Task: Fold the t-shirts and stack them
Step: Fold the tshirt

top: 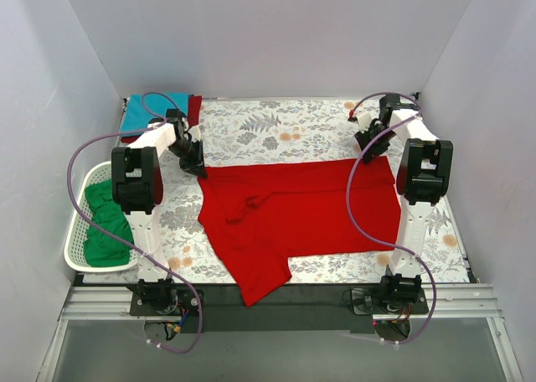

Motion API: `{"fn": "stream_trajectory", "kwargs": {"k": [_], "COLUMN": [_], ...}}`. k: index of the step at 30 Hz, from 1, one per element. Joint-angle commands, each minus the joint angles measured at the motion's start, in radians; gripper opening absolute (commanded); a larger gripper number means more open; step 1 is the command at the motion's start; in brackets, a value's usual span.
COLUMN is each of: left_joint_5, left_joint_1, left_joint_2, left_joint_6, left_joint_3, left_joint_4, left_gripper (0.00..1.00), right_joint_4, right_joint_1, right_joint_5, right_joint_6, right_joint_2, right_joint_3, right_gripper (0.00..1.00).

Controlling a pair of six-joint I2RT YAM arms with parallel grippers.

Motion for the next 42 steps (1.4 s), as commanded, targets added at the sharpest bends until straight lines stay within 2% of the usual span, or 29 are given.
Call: {"fn": "stream_trajectory", "kwargs": {"k": [1,7,10,12,14,15,18,20,23,24,28,30,34,38,42], "left_joint_5": [-0.040,0.004,0.043,0.054,0.060,0.061,0.069,0.077,0.123,0.130,0.204,0.251,0.314,0.213,0.107], "left_joint_1": [0.015,0.015,0.015,0.015,0.015,0.015,0.015,0.015,0.015,0.015,0.004,-0.020,-0.103,-0.244,-0.345], "left_joint_2": [0.004,0.133,0.195,0.226,0.251,0.245,0.138,0.083,-0.006,-0.045,-0.132,-0.166,-0.224,-0.246,-0.159], "left_joint_6": [0.009,0.032,0.037,0.037,0.060,0.069,0.101,0.117,0.160,0.182,0.253,0.265,0.281,0.281,0.264], "left_joint_3": [0.019,0.189,0.294,0.361,0.470,0.487,0.455,0.414,0.386,0.350,0.226,0.167,0.049,-0.005,0.042], "left_joint_4": [0.039,0.010,0.000,-0.018,-0.068,-0.076,-0.047,-0.036,-0.079,-0.089,-0.130,-0.116,-0.090,0.003,0.008], "left_gripper": [0.00,0.01,0.02,0.07,0.17,0.25,0.38,0.42,0.49,0.50,0.50,0.50,0.43,0.41,0.42], "right_joint_4": [0.018,0.104,0.127,0.132,0.134,0.135,0.132,0.130,0.127,0.126,0.088,0.069,0.061,0.058,0.057], "right_joint_1": [-0.005,-0.008,-0.008,-0.008,-0.010,-0.011,-0.014,-0.014,-0.003,-0.002,0.023,0.035,0.099,0.125,0.124], "right_joint_5": [0.063,0.110,0.130,0.148,0.153,0.148,0.096,0.051,0.024,0.014,-0.002,-0.022,-0.097,-0.132,-0.106], "right_joint_6": [0.003,0.020,0.023,0.025,0.017,0.016,0.013,0.010,-0.015,-0.036,-0.073,-0.070,-0.017,0.043,0.071], "right_joint_2": [0.002,0.014,0.054,0.075,0.088,0.076,0.013,-0.041,-0.163,-0.196,-0.358,-0.395,-0.461,-0.461,-0.454], "right_joint_3": [-0.028,-0.011,0.050,0.090,0.158,0.182,0.236,0.207,0.117,0.033,-0.168,-0.231,-0.326,-0.382,-0.411], "right_gripper": [0.28,0.28,0.28,0.29,0.35,0.36,0.42,0.48,0.51,0.51,0.49,0.44,0.37,0.31,0.30]}}
